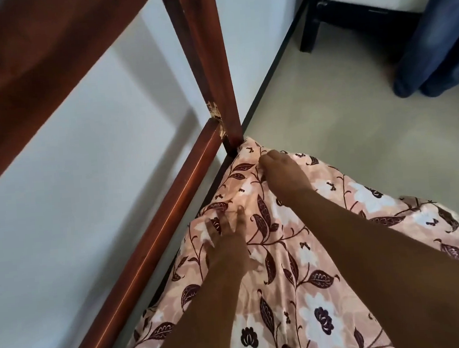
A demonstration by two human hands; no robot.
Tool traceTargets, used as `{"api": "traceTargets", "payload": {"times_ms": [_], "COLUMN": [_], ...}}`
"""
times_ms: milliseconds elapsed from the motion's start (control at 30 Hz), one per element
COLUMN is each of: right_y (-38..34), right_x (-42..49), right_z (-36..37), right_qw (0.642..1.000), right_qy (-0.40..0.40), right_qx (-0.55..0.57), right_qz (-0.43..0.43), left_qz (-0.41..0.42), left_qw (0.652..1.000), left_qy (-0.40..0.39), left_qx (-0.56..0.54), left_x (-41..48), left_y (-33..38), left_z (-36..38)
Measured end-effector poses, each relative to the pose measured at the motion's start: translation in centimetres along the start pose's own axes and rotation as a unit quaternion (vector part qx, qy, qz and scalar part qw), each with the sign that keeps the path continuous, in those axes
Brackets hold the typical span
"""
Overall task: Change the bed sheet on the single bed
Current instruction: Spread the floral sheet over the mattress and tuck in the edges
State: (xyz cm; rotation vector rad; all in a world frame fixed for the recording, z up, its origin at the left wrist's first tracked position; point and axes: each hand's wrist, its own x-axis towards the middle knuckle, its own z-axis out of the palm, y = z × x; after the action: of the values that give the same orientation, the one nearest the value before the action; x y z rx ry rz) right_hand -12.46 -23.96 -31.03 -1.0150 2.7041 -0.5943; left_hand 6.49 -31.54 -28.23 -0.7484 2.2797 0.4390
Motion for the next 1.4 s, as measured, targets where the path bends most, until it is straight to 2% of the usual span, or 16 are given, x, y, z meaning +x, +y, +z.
{"api": "traceTargets", "payload": {"times_ms": [67, 100, 200, 267, 333, 400, 500, 567, 667, 800, 867, 933, 1100, 1200, 1400], "right_y": [1.5, 2.1, 2.5, 2.5, 2.3, 1.9, 0.9, 0.3, -0.6, -2.2, -2.6, -2.2, 1.3, 2.7, 3.2], "right_x": [-1.6, -2.0, -1.7, -1.3, -0.7, 0.6, 3.4, 4.8, 6.9, 10.8, 11.1, 9.5, 0.0, -1.5, 0.8], "right_z": [1.8, 2.6, 3.3, 3.3, 3.2, 2.7, 1.1, 0.2, -0.8, -3.4, -4.1, -4.0, -0.8, 1.4, 0.8], "right_qw": [0.997, 0.997, 0.997, 0.997, 0.998, 0.991, 0.962, 0.939, 0.947, 0.977, 0.986, 0.987, 0.984, 0.98, 0.985], "right_qy": [0.044, 0.038, 0.009, 0.02, 0.027, 0.003, -0.037, -0.032, -0.018, 0.06, 0.096, 0.111, -0.001, -0.028, -0.043], "right_qx": [-0.046, -0.066, -0.076, -0.061, -0.011, 0.052, 0.118, 0.181, 0.179, 0.09, 0.03, 0.006, -0.081, -0.147, -0.11], "right_qz": [-0.034, -0.032, 0.019, 0.034, 0.062, 0.125, 0.243, 0.29, 0.266, 0.184, 0.133, 0.117, 0.158, 0.132, 0.126], "left_qz": [-0.011, -0.016, -0.032, -0.037, -0.043, -0.052, -0.05, -0.051, -0.049, -0.015, -0.02, -0.034, -0.059, -0.053, -0.039], "left_qw": [1.0, 0.999, 0.998, 0.997, 0.997, 0.998, 0.998, 0.997, 0.997, 1.0, 0.999, 0.998, 0.996, 0.995, 0.994], "left_qy": [-0.014, -0.022, -0.046, -0.058, -0.057, -0.037, 0.027, 0.058, 0.051, -0.014, -0.033, -0.046, -0.07, -0.083, -0.096], "left_qx": [-0.019, -0.025, -0.024, -0.018, -0.012, -0.007, 0.003, 0.008, 0.012, -0.02, -0.028, -0.018, 0.002, -0.005, -0.024], "left_x": [0.8, 1.3, 2.0, 2.3, 2.3, 2.1, 1.7, 1.5, 1.5, 1.8, 2.3, 3.0, 4.1, 4.5, 4.5], "left_y": [0.3, 0.4, 0.7, 0.9, 1.1, 1.3, 1.6, 1.7, 1.8, 1.4, 1.6, 2.1, 2.8, 2.4, 1.5], "left_z": [-0.6, -0.8, -1.6, -2.0, -1.9, -1.4, -0.4, 0.0, -0.4, -2.2, -3.1, -3.5, -3.6, -3.5, -3.7]}}
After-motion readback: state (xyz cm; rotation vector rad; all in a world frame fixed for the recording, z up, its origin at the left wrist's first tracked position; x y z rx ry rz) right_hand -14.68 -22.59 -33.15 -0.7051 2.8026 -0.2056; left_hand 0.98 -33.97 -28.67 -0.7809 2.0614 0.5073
